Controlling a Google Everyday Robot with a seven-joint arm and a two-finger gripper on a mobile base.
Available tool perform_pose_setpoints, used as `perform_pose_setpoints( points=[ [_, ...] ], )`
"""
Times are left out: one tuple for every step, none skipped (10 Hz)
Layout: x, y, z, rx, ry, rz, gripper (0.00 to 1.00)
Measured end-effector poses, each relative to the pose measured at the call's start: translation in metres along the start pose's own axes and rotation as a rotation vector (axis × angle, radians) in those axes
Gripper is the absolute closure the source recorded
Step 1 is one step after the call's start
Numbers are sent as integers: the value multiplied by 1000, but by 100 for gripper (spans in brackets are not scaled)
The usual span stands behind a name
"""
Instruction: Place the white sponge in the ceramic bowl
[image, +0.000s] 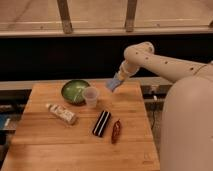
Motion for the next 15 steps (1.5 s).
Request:
perform_pose_setpoints(
  points=[
    [-15,10,1,-2,-14,-30,100],
    [-26,17,2,-5,-23,-54,100],
    [-37,26,3,-11,-31,-81,100],
    [-48,35,3,-19,-43,-115,100],
    [-53,39,3,-26,-48,-132,100],
    [-58,45,4,-38,-55,-153,100],
    [-63,55,7,-54,-60,-176,100],
    [-66,64,9,-71,-63,-196,100],
    [-68,70,10,-82,-64,-209,100],
    [-72,82,15,-99,-63,-234,100],
    [-76,99,18,-118,-63,-259,100],
    [-80,117,23,-137,-61,-286,100],
    [-81,131,27,-149,-56,-311,100],
    [-82,148,32,-163,-48,-343,100],
    [-84,164,37,-177,-42,-372,100]
  ],
)
